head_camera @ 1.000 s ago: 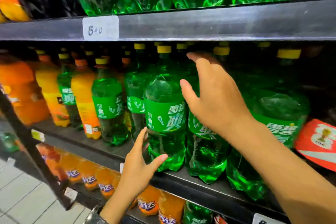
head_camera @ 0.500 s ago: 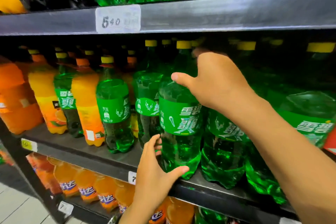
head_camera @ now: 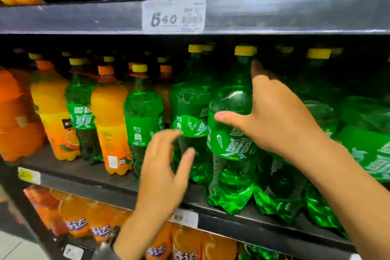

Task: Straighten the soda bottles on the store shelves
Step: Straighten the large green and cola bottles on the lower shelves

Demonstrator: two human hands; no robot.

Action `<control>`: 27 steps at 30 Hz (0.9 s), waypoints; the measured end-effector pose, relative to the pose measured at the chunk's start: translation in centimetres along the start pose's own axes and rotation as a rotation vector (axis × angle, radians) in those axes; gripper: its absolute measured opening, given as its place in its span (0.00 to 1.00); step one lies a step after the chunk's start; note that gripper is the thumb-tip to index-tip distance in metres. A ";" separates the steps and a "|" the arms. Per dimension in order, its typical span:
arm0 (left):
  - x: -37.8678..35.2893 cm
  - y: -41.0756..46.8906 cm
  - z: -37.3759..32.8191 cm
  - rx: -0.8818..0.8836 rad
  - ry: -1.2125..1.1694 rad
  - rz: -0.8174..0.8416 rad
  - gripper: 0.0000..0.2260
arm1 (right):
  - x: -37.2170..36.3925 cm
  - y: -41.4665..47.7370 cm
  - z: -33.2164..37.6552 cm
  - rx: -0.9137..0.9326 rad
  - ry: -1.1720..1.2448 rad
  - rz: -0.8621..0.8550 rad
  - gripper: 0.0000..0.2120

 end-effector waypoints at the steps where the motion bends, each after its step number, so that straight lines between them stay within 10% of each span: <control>1: 1.3 1.9 -0.3 -0.042 0.040 -0.073 0.19 | 0.0 -0.1 0.2 -0.010 -0.015 -0.011 0.54; 10: 0.1 15.4 -3.3 0.094 0.159 0.236 0.38 | 0.3 -1.0 0.8 -0.028 0.056 -0.003 0.32; 13: -1.1 16.7 -3.4 0.099 0.257 0.380 0.39 | -0.1 -0.9 0.8 -0.040 0.030 -0.007 0.39; 17: 3.4 15.8 -3.7 -0.107 0.312 0.060 0.26 | 0.0 -1.1 0.9 -0.051 0.034 -0.022 0.51; 23: 7.8 15.4 1.9 -0.006 0.444 -0.101 0.24 | 2.3 -1.2 5.2 0.183 0.252 -0.344 0.22; 27: 5.9 15.8 4.3 0.077 0.201 0.088 0.30 | 0.2 2.1 8.1 0.071 0.327 -0.096 0.11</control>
Point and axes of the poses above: each hand's wrist, its own y-axis towards the middle knuckle, its own x-axis out of the back of the hand, z = x × y, the point moved 6 cm from there along y, towards the middle knuckle, and after that the axes turned 3 degrees about -x, right-handed, at the moved point
